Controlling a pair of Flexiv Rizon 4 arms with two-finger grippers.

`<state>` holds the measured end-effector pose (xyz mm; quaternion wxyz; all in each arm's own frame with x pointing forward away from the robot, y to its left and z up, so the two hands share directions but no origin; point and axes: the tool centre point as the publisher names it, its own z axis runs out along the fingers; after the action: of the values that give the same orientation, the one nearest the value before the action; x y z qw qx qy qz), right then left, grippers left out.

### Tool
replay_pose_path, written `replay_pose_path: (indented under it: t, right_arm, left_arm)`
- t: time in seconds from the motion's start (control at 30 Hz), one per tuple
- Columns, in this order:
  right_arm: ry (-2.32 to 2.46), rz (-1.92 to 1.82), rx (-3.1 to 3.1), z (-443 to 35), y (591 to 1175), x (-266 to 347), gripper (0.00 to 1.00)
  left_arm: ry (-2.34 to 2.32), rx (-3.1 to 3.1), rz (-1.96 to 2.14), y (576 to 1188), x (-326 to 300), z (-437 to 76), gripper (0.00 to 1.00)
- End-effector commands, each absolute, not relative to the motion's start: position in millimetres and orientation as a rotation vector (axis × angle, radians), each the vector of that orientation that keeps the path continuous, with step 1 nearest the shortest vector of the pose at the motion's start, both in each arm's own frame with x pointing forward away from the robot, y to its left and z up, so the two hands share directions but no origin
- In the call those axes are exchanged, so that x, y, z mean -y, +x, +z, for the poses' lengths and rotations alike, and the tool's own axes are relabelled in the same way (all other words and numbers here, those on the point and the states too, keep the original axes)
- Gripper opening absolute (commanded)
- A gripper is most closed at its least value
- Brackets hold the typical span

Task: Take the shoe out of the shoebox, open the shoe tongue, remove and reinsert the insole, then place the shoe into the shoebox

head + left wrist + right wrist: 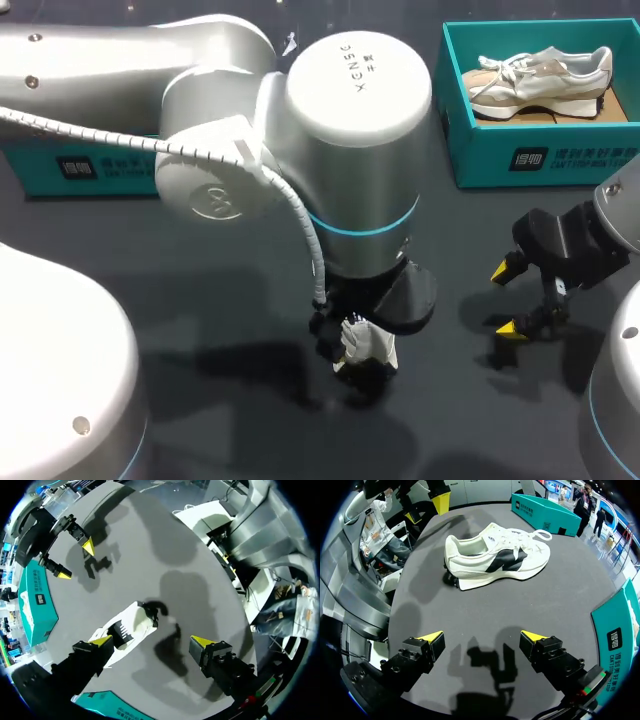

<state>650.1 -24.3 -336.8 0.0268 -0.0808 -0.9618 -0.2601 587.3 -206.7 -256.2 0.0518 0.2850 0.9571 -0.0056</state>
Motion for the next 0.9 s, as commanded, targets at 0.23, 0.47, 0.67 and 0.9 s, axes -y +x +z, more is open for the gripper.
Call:
replay_pose_path:
  t: [0.23,0.47,0.67,0.9]
  right_arm:
    - [-0.252,-0.801,2.974,-336.4,648.6,24.2,1.0]
    - [-0.252,-0.801,2.974,-336.4,648.6,24.2,1.0]
    - [-0.252,-0.801,2.974,-336.4,648.6,24.2,1.0]
    - [-0.252,-0.801,2.974,-336.4,648.6,24.2,1.0]
  left_arm:
    - [0.71,-2.913,-0.046,592.9,212.5,-265.0,1.0]
    - [0.595,-2.951,-0.151,601.3,215.2,-284.9,1.0]
    - [0.458,-2.961,-0.136,600.3,220.2,-298.7,1.0]
    - [0.341,-3.003,-0.152,600.3,227.4,-318.1,1.0]
